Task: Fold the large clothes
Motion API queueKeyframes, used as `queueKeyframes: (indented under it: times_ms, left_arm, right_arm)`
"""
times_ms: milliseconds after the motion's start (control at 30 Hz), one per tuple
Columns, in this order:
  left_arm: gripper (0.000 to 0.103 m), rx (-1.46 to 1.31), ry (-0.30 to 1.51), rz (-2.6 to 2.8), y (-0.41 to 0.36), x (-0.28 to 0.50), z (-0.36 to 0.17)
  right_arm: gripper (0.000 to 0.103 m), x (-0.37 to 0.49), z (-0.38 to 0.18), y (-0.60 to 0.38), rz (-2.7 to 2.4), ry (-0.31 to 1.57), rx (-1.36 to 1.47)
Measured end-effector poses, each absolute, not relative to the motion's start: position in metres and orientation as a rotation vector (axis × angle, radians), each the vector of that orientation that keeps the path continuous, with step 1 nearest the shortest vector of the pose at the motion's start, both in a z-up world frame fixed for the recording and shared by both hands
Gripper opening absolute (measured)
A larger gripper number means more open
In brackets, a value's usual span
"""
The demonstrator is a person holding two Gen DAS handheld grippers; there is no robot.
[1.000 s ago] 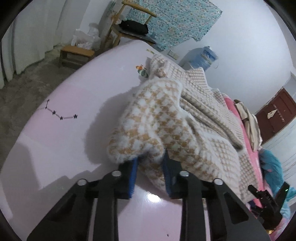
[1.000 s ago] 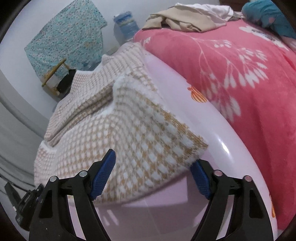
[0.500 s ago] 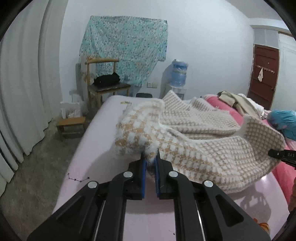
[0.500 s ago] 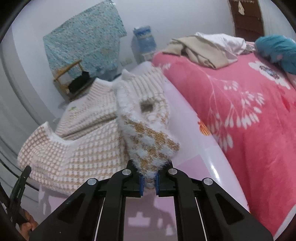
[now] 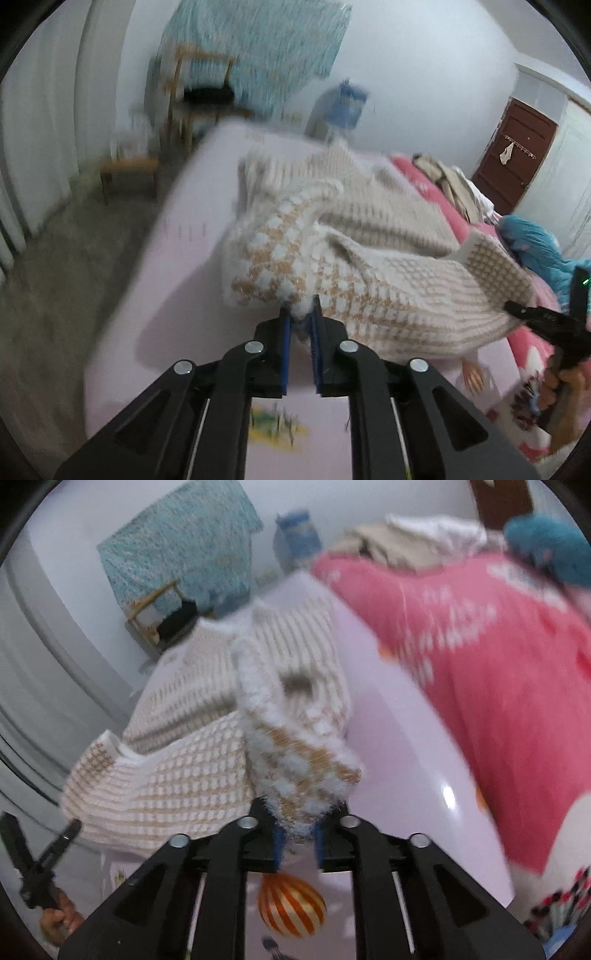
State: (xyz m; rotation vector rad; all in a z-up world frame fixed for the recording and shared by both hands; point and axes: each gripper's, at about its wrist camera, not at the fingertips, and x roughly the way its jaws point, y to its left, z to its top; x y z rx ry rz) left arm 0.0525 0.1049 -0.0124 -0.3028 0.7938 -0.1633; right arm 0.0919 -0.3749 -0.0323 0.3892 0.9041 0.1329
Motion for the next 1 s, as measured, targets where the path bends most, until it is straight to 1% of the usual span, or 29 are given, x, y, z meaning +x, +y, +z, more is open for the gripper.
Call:
queueKeyframes:
  times_ms: [67,100,133,233,333,367,433,467,500,667,833,1000]
  left_arm:
    - [0.013,-0.377,0.871,-0.140,0.122,0.051,-0.029]
    - [0.013,-0.404,0.872,-0.132,0.129,0.048,-0.030]
    - [0.016,-0.414,0.849,-0.106,0.138,0.042,-0.027]
    - [0.026,-0.377,0.765,-0.054,0.157,0.026,-0.008]
    - [0.033,-0.343,0.712,-0.035,0.165,0.024,0.008]
    - [0.034,-0.331,0.705,-0.044,0.162,0.027,0.012]
    - [0.040,-0.297,0.701,-0.088,0.150,0.037,0.015]
    - [0.041,-0.277,0.706,-0.122,0.140,0.046,0.015]
    - [0.041,-0.263,0.711,-0.142,0.134,0.051,0.014]
    - [0.041,-0.077,0.773,-0.161,0.083,0.099,0.002]
    - [0.041,0.046,0.808,-0.189,0.060,0.134,-0.012]
    - [0.041,0.144,0.833,-0.121,0.060,0.168,-0.024]
  right_arm:
    - [0.032,0.091,-0.047,-0.383,0.126,0.960,0.426]
    - [0.034,0.089,-0.051,-0.388,0.117,0.974,0.436]
    - [0.038,0.085,-0.051,-0.389,0.112,0.974,0.438]
    - [0.056,0.074,-0.034,-0.397,0.100,0.939,0.416]
    - [0.058,0.068,-0.012,-0.400,0.063,0.883,0.356]
    - [0.059,0.068,-0.007,-0.398,0.065,0.866,0.348]
    - [0.061,0.070,0.003,-0.390,0.105,0.830,0.323]
    - [0.064,0.074,0.007,-0.379,0.123,0.816,0.288]
    - [0.065,0.077,0.008,-0.372,0.132,0.812,0.262]
    - [0.065,0.113,-0.003,-0.333,0.131,0.843,0.070]
    - [0.065,0.150,-0.018,-0.314,0.134,0.863,-0.034]
    - [0.064,0.181,-0.033,-0.313,0.070,0.886,-0.117]
